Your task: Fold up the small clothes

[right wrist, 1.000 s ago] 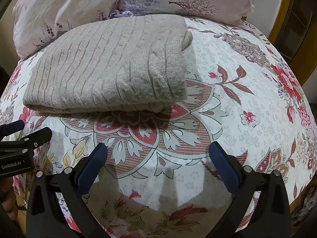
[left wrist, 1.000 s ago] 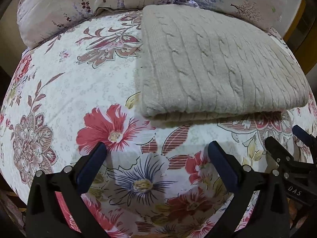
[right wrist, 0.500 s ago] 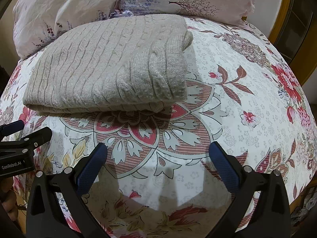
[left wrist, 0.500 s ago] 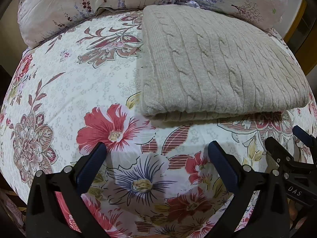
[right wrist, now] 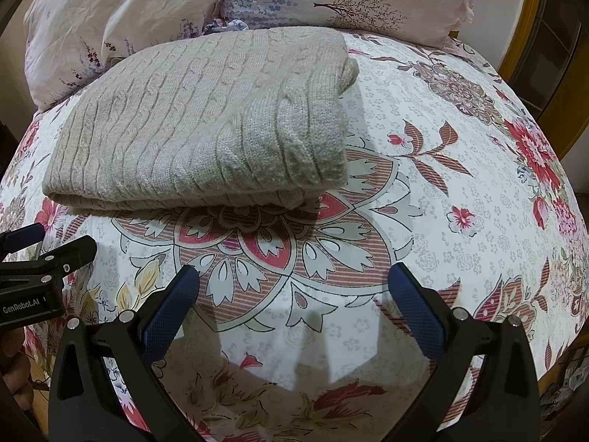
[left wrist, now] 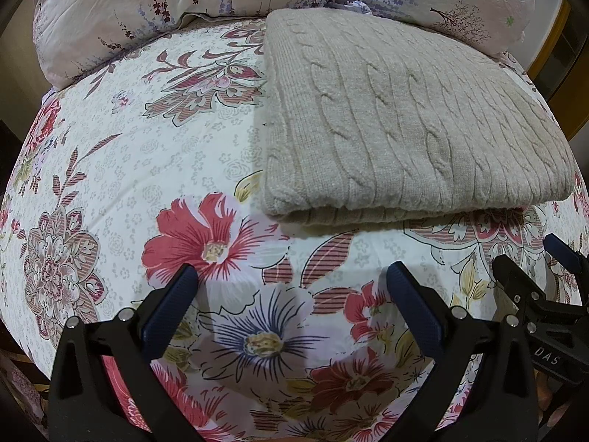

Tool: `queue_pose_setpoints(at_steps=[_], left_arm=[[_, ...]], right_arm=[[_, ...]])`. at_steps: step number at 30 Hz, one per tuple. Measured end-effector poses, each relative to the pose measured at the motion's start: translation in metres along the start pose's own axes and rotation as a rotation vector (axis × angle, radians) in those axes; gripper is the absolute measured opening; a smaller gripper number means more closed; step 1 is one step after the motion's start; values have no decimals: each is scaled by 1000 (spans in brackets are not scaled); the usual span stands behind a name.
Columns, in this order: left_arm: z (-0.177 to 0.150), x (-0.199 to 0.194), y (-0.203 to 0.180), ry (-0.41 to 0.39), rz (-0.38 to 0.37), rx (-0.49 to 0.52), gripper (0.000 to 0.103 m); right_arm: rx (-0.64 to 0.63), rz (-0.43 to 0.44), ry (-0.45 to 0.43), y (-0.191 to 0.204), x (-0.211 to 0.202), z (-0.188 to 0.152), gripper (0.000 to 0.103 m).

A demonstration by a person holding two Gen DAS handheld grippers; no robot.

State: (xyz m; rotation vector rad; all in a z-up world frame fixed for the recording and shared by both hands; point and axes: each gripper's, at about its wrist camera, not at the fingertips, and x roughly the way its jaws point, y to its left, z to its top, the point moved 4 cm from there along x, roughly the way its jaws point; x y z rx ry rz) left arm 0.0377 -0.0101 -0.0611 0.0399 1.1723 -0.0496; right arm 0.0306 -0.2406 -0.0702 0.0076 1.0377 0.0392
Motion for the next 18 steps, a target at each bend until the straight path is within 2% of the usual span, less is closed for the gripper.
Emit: queue_pose_setpoints(at_steps=[18], left_arm=[[-2, -1, -1, -1, -1, 5, 101]], right_arm=[[-1, 0, 0, 0, 0, 0, 102]])
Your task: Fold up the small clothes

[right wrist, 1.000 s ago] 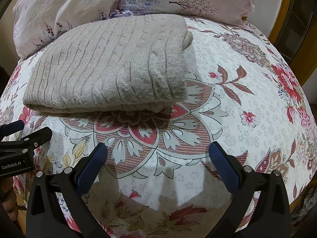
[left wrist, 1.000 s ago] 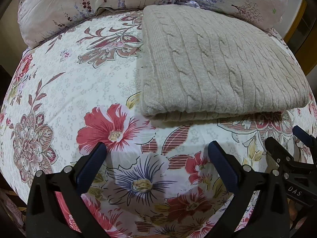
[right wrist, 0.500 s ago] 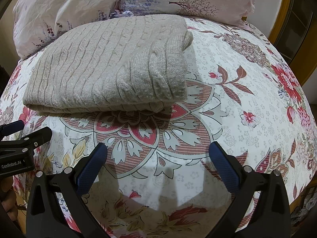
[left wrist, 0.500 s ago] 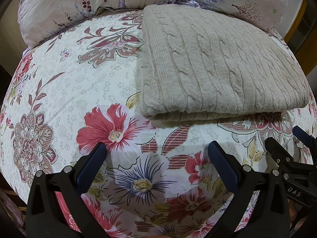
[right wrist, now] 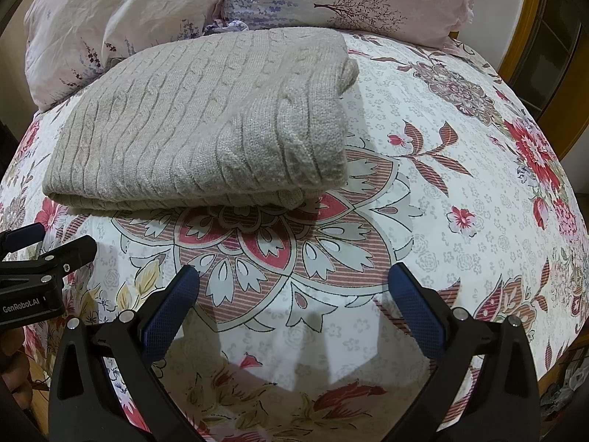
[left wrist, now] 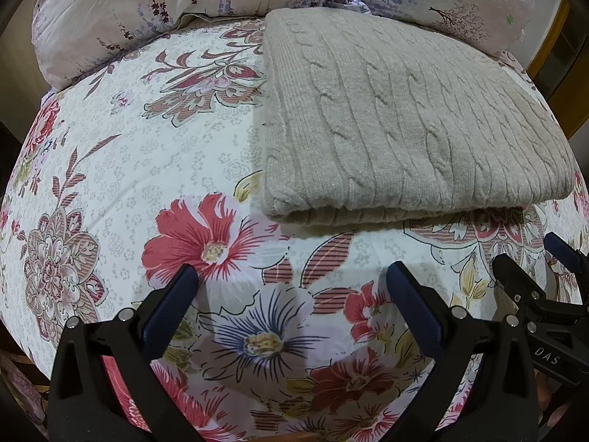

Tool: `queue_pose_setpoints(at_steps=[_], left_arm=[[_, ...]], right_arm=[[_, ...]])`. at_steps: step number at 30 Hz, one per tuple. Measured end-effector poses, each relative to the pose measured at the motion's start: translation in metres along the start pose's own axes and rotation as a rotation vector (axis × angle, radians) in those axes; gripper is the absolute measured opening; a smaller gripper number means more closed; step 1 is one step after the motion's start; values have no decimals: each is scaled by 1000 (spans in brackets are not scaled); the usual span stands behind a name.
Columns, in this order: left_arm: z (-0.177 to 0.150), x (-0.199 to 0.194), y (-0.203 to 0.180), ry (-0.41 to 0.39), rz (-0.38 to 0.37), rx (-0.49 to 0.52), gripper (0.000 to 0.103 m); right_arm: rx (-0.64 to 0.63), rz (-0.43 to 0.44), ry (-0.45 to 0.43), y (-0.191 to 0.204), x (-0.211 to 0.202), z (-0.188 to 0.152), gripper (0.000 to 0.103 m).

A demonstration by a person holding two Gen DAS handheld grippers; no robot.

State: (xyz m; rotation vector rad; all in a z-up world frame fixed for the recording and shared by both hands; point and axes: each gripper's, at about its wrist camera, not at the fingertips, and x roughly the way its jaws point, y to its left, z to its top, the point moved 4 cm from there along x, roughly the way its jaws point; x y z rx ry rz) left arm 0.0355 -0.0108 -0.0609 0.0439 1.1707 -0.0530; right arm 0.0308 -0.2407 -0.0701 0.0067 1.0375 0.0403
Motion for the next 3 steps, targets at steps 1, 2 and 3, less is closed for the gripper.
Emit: queue_pose_setpoints(at_steps=[1, 2, 3], left_arm=[[0, 0, 0, -1, 0, 0, 101], [0, -1, 0, -1, 0, 1, 101], [0, -1, 0, -1, -1, 2, 101]], right_arm=[[0, 0, 0, 0, 0, 0, 102], [0, 0, 0, 0, 0, 0, 102], [0, 0, 0, 0, 0, 0, 102]])
